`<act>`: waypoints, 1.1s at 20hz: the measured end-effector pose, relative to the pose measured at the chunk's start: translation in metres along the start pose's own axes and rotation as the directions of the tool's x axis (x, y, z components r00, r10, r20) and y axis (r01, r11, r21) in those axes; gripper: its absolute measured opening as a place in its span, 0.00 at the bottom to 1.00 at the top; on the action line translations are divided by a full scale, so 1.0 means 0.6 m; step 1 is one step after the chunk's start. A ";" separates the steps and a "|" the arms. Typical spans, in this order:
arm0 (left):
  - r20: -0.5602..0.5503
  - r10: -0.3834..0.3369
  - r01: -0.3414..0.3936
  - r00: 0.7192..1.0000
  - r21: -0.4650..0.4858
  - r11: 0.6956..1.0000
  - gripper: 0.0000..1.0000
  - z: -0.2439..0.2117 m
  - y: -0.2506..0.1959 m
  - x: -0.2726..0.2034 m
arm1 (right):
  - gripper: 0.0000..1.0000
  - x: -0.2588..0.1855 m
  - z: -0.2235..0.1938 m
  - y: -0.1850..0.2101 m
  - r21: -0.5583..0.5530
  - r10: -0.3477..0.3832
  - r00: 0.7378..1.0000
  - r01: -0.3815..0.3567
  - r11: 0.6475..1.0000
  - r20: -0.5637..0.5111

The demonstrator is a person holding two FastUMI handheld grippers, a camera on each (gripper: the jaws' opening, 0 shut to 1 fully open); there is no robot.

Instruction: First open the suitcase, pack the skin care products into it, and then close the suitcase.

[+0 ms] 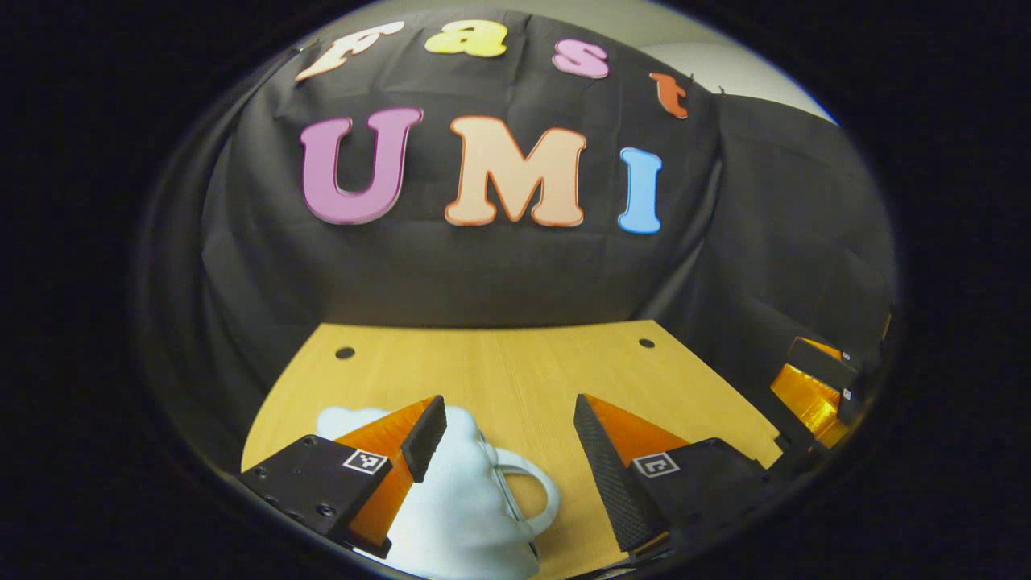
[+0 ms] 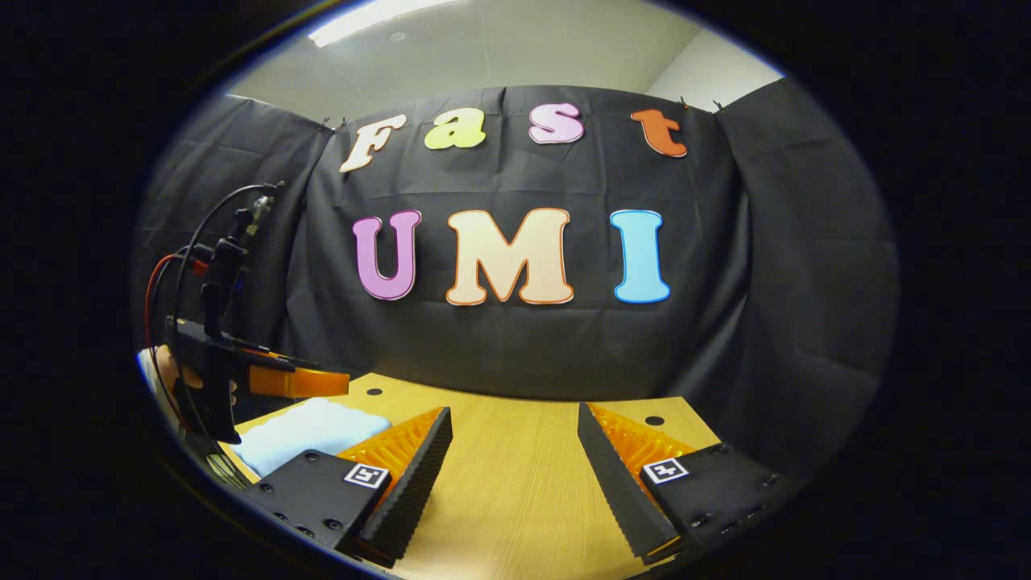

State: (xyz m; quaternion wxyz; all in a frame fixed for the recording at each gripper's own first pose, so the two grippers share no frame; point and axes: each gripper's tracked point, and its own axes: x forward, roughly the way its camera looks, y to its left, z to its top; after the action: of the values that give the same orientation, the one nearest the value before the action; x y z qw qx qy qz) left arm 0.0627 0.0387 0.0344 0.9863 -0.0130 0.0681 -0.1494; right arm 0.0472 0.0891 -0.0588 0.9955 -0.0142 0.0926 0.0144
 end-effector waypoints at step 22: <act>0.312 0.028 -0.062 0.950 0.098 0.993 0.96 0.130 -0.130 -0.018 | 0.98 -0.034 0.139 -0.054 0.001 -0.027 0.981 0.028 1.000 0.192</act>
State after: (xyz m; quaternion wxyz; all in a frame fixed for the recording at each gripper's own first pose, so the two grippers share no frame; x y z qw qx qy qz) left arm 0.0404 -0.0319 0.1163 0.9872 0.0181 -0.0954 -0.1266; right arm 0.0433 0.0588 0.0277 0.9999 -0.0148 -0.0040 0.0020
